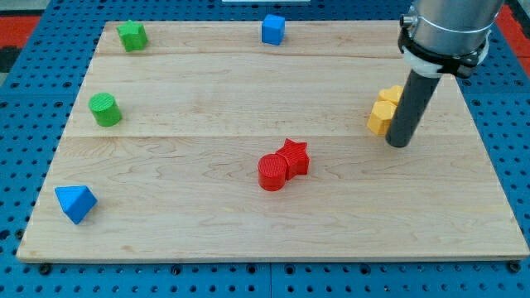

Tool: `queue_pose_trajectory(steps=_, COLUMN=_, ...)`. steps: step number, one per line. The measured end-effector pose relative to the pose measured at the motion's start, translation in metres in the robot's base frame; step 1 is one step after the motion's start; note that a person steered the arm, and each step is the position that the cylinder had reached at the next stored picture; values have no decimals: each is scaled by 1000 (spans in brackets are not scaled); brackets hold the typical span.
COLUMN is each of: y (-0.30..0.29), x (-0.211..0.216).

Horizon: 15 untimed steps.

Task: Place the green circle below the green star

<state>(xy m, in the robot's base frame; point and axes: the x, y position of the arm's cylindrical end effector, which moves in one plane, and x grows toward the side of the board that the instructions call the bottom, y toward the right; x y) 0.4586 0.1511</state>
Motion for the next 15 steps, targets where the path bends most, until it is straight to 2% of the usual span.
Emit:
queue_pose_trajectory(steps=1, y=-106, x=-32)
queue_pose_trajectory(steps=2, y=-206, x=-17)
queue_pose_trajectory(steps=3, y=-307, x=34)
queue_pose_trajectory(steps=4, y=-374, x=-17)
queue_pose_trajectory(steps=5, y=-403, x=-52)
queue_pose_trajectory(steps=6, y=-425, x=-103)
queue_pose_trajectory(steps=7, y=-394, x=-136)
queue_pose_trajectory(steps=9, y=-349, x=-113)
queue_pose_trajectory(steps=11, y=-328, x=-170)
queue_pose_trajectory(steps=12, y=-318, x=-172)
queue_pose_trajectory(steps=13, y=-316, x=-131)
queue_pose_trajectory(steps=14, y=-353, x=-140)
queue_pose_trajectory(steps=15, y=-354, x=-168)
